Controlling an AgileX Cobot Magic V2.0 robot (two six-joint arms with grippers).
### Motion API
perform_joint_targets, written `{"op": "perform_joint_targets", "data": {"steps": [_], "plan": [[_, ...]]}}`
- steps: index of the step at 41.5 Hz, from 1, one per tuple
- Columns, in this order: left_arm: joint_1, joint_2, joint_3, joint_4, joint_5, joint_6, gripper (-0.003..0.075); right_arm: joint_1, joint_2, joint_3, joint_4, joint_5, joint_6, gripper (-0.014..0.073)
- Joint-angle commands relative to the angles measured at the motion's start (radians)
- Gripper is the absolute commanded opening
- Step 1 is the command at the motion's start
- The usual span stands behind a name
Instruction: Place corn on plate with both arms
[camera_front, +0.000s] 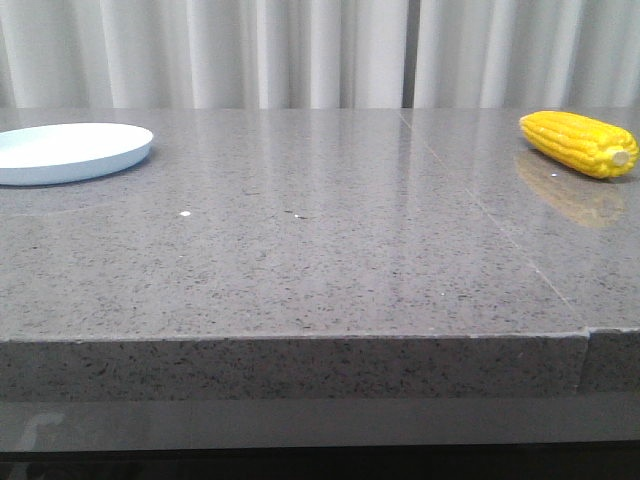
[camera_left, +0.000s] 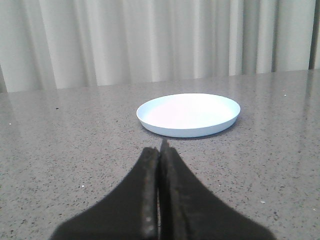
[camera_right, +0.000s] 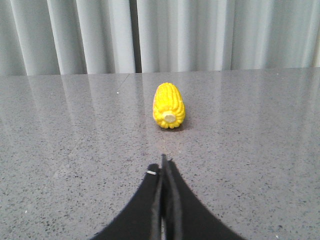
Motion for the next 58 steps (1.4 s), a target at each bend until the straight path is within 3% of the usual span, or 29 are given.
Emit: {"op": "perform_joint_targets", "data": {"steps": [1, 34, 43, 46, 58], "plan": [[0.003, -0.02, 0.003, -0.008, -0.084, -0.01, -0.002, -0.005, -0.012, -0.015, -0.013, -0.087, -0.003, -0.0067], [0.003, -0.02, 0.003, -0.008, -0.11, -0.01, -0.002, -0.005, -0.012, -0.02, 0.013, -0.114, -0.003, -0.0067], [0.003, -0.018, -0.079, -0.008, -0.181, -0.01, -0.002, -0.005, -0.011, -0.175, 0.033, 0.072, -0.007, -0.0067], [0.003, -0.014, -0.137, -0.017, -0.155, -0.01, -0.002, -0.005, 0.0, -0.243, 0.015, 0.124, -0.015, -0.0067], [0.003, 0.13, -0.481, -0.02, 0.16, -0.01, -0.002, -0.005, 0.212, -0.555, -0.014, 0.299, -0.018, -0.0067]]}}
